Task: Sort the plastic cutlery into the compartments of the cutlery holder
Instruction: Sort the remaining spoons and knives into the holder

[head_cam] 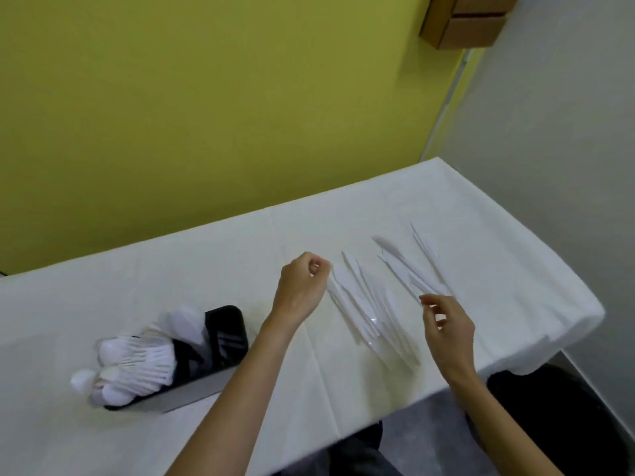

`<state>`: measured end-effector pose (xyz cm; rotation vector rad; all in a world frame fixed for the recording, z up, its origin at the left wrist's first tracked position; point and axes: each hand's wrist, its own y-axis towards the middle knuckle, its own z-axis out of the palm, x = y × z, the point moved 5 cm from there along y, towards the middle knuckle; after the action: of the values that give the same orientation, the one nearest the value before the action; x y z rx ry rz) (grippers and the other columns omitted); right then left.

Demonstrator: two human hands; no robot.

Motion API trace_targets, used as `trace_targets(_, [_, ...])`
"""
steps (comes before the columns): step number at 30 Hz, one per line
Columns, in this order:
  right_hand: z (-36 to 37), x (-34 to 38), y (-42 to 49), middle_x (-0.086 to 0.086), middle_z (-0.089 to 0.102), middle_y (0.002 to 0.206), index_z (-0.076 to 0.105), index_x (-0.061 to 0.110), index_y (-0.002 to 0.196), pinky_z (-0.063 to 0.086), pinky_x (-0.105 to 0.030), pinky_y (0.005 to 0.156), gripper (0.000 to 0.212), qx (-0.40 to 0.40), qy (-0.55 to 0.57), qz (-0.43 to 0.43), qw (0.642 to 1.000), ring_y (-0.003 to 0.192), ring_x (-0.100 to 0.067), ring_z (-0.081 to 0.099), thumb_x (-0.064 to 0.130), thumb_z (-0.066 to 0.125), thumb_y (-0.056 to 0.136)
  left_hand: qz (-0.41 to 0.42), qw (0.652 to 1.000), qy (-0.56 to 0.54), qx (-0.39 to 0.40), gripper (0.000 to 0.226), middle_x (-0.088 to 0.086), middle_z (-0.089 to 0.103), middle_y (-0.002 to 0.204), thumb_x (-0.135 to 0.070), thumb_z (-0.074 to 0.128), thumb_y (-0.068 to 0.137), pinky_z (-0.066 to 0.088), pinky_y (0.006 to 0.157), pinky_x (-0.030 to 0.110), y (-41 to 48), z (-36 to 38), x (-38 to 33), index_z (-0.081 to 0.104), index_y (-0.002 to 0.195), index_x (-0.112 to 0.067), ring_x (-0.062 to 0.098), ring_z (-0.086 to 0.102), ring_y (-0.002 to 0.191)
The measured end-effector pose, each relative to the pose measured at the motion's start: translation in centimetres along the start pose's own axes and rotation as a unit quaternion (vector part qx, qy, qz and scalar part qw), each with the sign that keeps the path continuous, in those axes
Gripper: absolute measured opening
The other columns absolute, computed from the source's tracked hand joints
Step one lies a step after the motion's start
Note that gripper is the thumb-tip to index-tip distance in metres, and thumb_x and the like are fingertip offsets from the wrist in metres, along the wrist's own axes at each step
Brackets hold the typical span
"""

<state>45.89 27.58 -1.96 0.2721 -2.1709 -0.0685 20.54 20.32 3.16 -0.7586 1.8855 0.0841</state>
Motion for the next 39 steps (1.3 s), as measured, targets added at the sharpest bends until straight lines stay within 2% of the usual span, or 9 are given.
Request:
trace_targets(5, [-2.5,-4.9,5.0,-0.01,0.064,0.106,0.065,0.006,0.107,0.045,-0.026,0.07,0.019,0.014,-0.078,0.048,0.996,0.081,-0.017,0.058,0.002,0.055,0.091,-0.122,0.99,0.066,0.012,0.017,0.003,0.064,0.093,-0.037,0.051,0.088,0.056,0.08,0.044,1.8,5.7,4.4,0.053,0.085,-0.021,0.027,0.065,0.086])
trace_targets(10, [-2.7,-8.0,10.9,-0.01,0.057,0.119,0.059,0.007,0.119,0.049,-0.035,0.079,0.029,0.069,-0.153,0.093,0.981,0.092,-0.022,0.059,0.019,0.055,0.093,-0.165,0.975,0.141,-0.04,0.038,0.005,0.063,0.097,-0.048,0.057,0.087,0.053,0.073,0.034,2.6,8.2,5.3,0.052,0.096,-0.012,0.029,0.065,0.086])
trace_targets(14, [-0.7,-8.8,14.7,-0.009,0.058,0.11,0.061,0.009,0.103,0.049,-0.036,0.071,0.045,0.156,-0.224,0.115,0.955,0.092,-0.026,0.059,0.049,0.054,0.084,-0.15,0.969,0.185,-0.069,0.032,0.007,0.061,0.097,-0.04,0.061,0.087,0.045,0.071,0.032,3.0,9.0,5.1,0.052,0.095,-0.011,0.029,0.062,0.092])
trace_targets(18, [1.5,-7.3,16.1,-0.003,0.05,0.107,0.053,0.01,0.107,0.045,-0.034,0.073,0.034,0.202,-0.269,0.074,0.939,0.098,-0.023,0.053,0.036,0.06,0.086,-0.149,0.965,0.194,-0.096,0.021,0.002,0.056,0.085,-0.027,0.059,0.088,0.039,0.064,0.029,3.0,9.0,5.0,0.053,0.093,-0.007,0.023,0.056,0.076])
trace_targets(22, [3.3,-6.6,16.5,-0.008,0.05,0.09,0.045,0.008,0.086,0.04,-0.033,0.063,0.005,0.232,-0.279,0.078,0.929,0.078,-0.024,0.049,0.013,0.046,0.088,-0.14,0.965,0.186,-0.122,0.014,0.004,0.058,0.079,-0.019,0.056,0.086,0.035,0.055,0.029,2.9,8.9,5.1,0.053,0.087,-0.006,0.021,0.054,0.067])
trace_targets(28, [3.2,-6.4,16.5,-0.011,0.048,0.09,0.04,0.004,0.091,0.038,-0.034,0.066,0.008,0.242,-0.245,0.114,0.932,0.079,-0.027,0.05,0.006,0.033,0.094,-0.153,0.971,0.104,-0.15,0.012,0.003,0.053,0.071,-0.017,0.048,0.091,0.035,0.053,0.03,3.2,8.6,6.0,0.048,0.081,-0.01,0.021,0.05,0.063])
trace_targets(33, [2.1,-6.0,15.8,-0.008,0.048,0.075,0.038,0.004,0.097,0.036,-0.033,0.053,0.01,0.215,-0.094,0.157,0.959,0.063,-0.023,0.046,0.007,0.028,0.096,-0.192,0.957,-0.071,-0.205,0.02,0.003,0.046,0.071,-0.015,0.03,0.096,0.033,0.056,0.031,3.1,7.9,6.6,0.045,0.082,-0.01,0.017,0.04,0.059])
trace_targets(36, [1.9,-4.9,14.7,-0.008,0.047,0.075,0.041,0.002,0.096,0.035,-0.032,0.053,0.015,0.216,-0.053,0.12,0.968,0.062,-0.021,0.043,0.013,0.031,0.099,-0.184,0.95,-0.144,-0.209,0.024,0.0,0.04,0.068,-0.019,0.03,0.096,0.027,0.052,0.03,3.3,7.6,6.3,0.04,0.075,-0.017,0.015,0.032,0.055])
trace_targets(39, [2.1,-4.7,13.1,-0.007,0.05,0.078,0.048,0.002,0.092,0.039,-0.031,0.056,0.028,0.241,0.006,0.147,0.959,0.065,-0.02,0.046,0.03,0.043,0.098,-0.178,0.947,-0.183,-0.196,0.028,-0.002,0.037,0.064,-0.027,0.031,0.099,0.025,0.05,0.028,3.4,7.4,5.7,0.04,0.074,-0.018,0.013,0.029,0.053])
